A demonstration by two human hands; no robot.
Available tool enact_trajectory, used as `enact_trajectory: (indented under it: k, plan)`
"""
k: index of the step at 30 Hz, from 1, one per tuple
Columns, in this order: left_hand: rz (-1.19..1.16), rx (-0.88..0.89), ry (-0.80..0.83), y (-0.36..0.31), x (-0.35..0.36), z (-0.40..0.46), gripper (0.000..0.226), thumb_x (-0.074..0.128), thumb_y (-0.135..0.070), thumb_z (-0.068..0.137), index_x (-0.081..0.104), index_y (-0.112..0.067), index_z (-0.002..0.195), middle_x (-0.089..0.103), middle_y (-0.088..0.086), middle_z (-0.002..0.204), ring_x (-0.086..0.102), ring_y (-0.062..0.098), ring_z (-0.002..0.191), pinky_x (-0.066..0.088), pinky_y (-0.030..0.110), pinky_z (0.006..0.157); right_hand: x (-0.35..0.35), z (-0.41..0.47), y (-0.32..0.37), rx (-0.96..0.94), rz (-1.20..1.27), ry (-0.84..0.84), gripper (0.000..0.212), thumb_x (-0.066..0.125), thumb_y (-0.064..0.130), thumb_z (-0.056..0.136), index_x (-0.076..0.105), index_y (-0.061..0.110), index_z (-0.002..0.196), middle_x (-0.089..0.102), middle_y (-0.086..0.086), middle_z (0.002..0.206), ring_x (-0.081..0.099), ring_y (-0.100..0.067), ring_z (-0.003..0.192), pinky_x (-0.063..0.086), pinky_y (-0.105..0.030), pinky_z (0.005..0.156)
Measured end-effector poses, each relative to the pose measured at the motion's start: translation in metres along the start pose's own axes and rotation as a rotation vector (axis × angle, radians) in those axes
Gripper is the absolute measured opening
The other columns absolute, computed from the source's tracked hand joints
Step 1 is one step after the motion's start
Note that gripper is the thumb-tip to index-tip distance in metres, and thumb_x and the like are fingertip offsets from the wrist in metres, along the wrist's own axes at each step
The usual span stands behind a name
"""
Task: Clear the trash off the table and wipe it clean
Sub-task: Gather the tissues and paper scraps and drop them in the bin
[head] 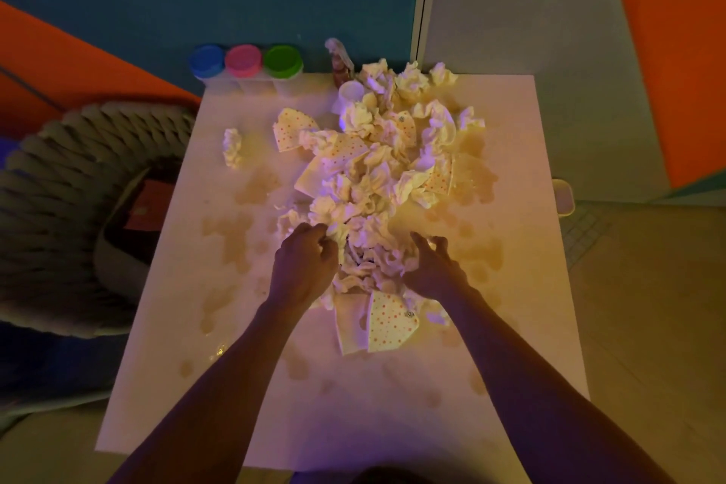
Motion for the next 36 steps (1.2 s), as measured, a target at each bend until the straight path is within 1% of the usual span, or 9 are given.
enact_trajectory:
  k: [6,9,12,17,19,23,32,34,36]
  plan:
    - [-0.079,-0.054,-0.010,0.001,-0.001,-0.002,0.017,0.052,-0.024,0.091,0.054,-0.018,0.075,0.051,0.002,0.080,0.054,0.036,0.077,0.042,0.036,0.069,0.017,-0.003,0.002,-0.015,-0.059,-0.117,0.059,0.059,0.053,0.081,0.048,0.021,0.129,0.038,-0.008,0.127,0.060,-0.039,0.111,0.053,-0.044,0.085]
    - [-0.112,-0.088,0.044,-0.002,0.003,-0.006,0.015,0.053,-0.026,0.088,0.052,-0.021,0.074,0.054,0.002,0.082,0.055,0.032,0.076,0.041,0.034,0.070,0.017,-0.001,0.000,-0.021,-0.075,-0.129,0.065,0.071,0.057,0.077,0.053,0.016,0.124,0.042,-0.008,0.121,0.062,-0.038,0.105,0.053,-0.040,0.081]
    - [-0.141,-0.101,0.064,-0.008,0.008,-0.011,0.013,0.054,-0.029,0.087,0.049,-0.026,0.075,0.057,0.002,0.086,0.056,0.030,0.079,0.040,0.033,0.071,0.018,-0.002,-0.002,0.003,-0.072,-0.167,0.071,0.069,0.066,0.074,0.058,0.012,0.119,0.048,-0.009,0.118,0.063,-0.037,0.105,0.051,-0.040,0.080]
    - [-0.135,-0.129,0.076,-0.018,0.013,-0.021,0.016,0.056,-0.034,0.086,0.059,-0.019,0.084,0.056,0.001,0.085,0.059,0.027,0.081,0.038,0.030,0.070,0.013,-0.003,-0.007,0.048,0.072,-0.181,0.054,0.067,0.050,0.079,0.059,0.012,0.117,0.057,-0.012,0.119,0.059,-0.037,0.113,0.048,-0.039,0.091]
    - [-0.123,-0.133,0.077,-0.024,0.012,-0.025,0.020,0.057,-0.040,0.086,0.062,-0.020,0.089,0.055,-0.002,0.084,0.058,0.023,0.081,0.038,0.029,0.069,0.010,-0.004,-0.012,0.056,0.120,-0.181,0.044,0.065,0.039,0.081,0.059,0.015,0.118,0.059,-0.012,0.121,0.059,-0.036,0.114,0.047,-0.037,0.090]
    - [-0.056,-0.094,0.047,-0.036,0.012,-0.033,0.035,0.059,-0.055,0.087,0.063,-0.021,0.094,0.056,0.000,0.089,0.056,0.021,0.083,0.038,0.029,0.071,-0.002,-0.013,-0.023,0.068,0.216,-0.186,0.045,0.068,0.037,0.076,0.060,0.020,0.118,0.064,-0.009,0.118,0.061,-0.033,0.107,0.049,-0.035,0.086]
    - [-0.088,-0.048,0.006,-0.073,0.011,-0.057,0.038,0.065,-0.032,0.084,0.062,-0.019,0.120,0.055,0.003,0.115,0.060,0.030,0.101,0.050,0.038,0.086,-0.046,-0.040,-0.043,-0.019,0.539,-0.370,0.028,0.066,0.027,0.083,0.063,0.022,0.110,0.071,-0.003,0.086,0.066,-0.024,0.081,0.049,-0.029,0.074]
    - [-0.086,-0.041,-0.006,-0.083,0.015,-0.065,0.036,0.067,-0.030,0.083,0.063,-0.015,0.116,0.054,0.004,0.119,0.060,0.031,0.103,0.050,0.038,0.087,-0.054,-0.046,-0.050,-0.023,0.564,-0.371,0.016,0.063,0.030,0.083,0.070,0.021,0.095,0.070,0.001,0.078,0.064,-0.022,0.078,0.048,-0.029,0.070]
    - [-0.102,-0.038,-0.024,-0.091,0.019,-0.072,0.033,0.070,-0.029,0.082,0.064,-0.013,0.110,0.057,0.003,0.119,0.061,0.029,0.103,0.050,0.036,0.085,-0.061,-0.053,-0.055,-0.021,0.609,-0.386,0.021,0.060,0.033,0.084,0.067,0.015,0.074,0.065,0.003,0.061,0.062,-0.023,0.069,0.042,-0.029,0.060]
Point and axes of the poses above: each hand's wrist, its own z-axis towards the middle knuckle, its own x-axis out of the palm, y = z × x, the point moved 2 cm from there along z, towards the middle knuckle
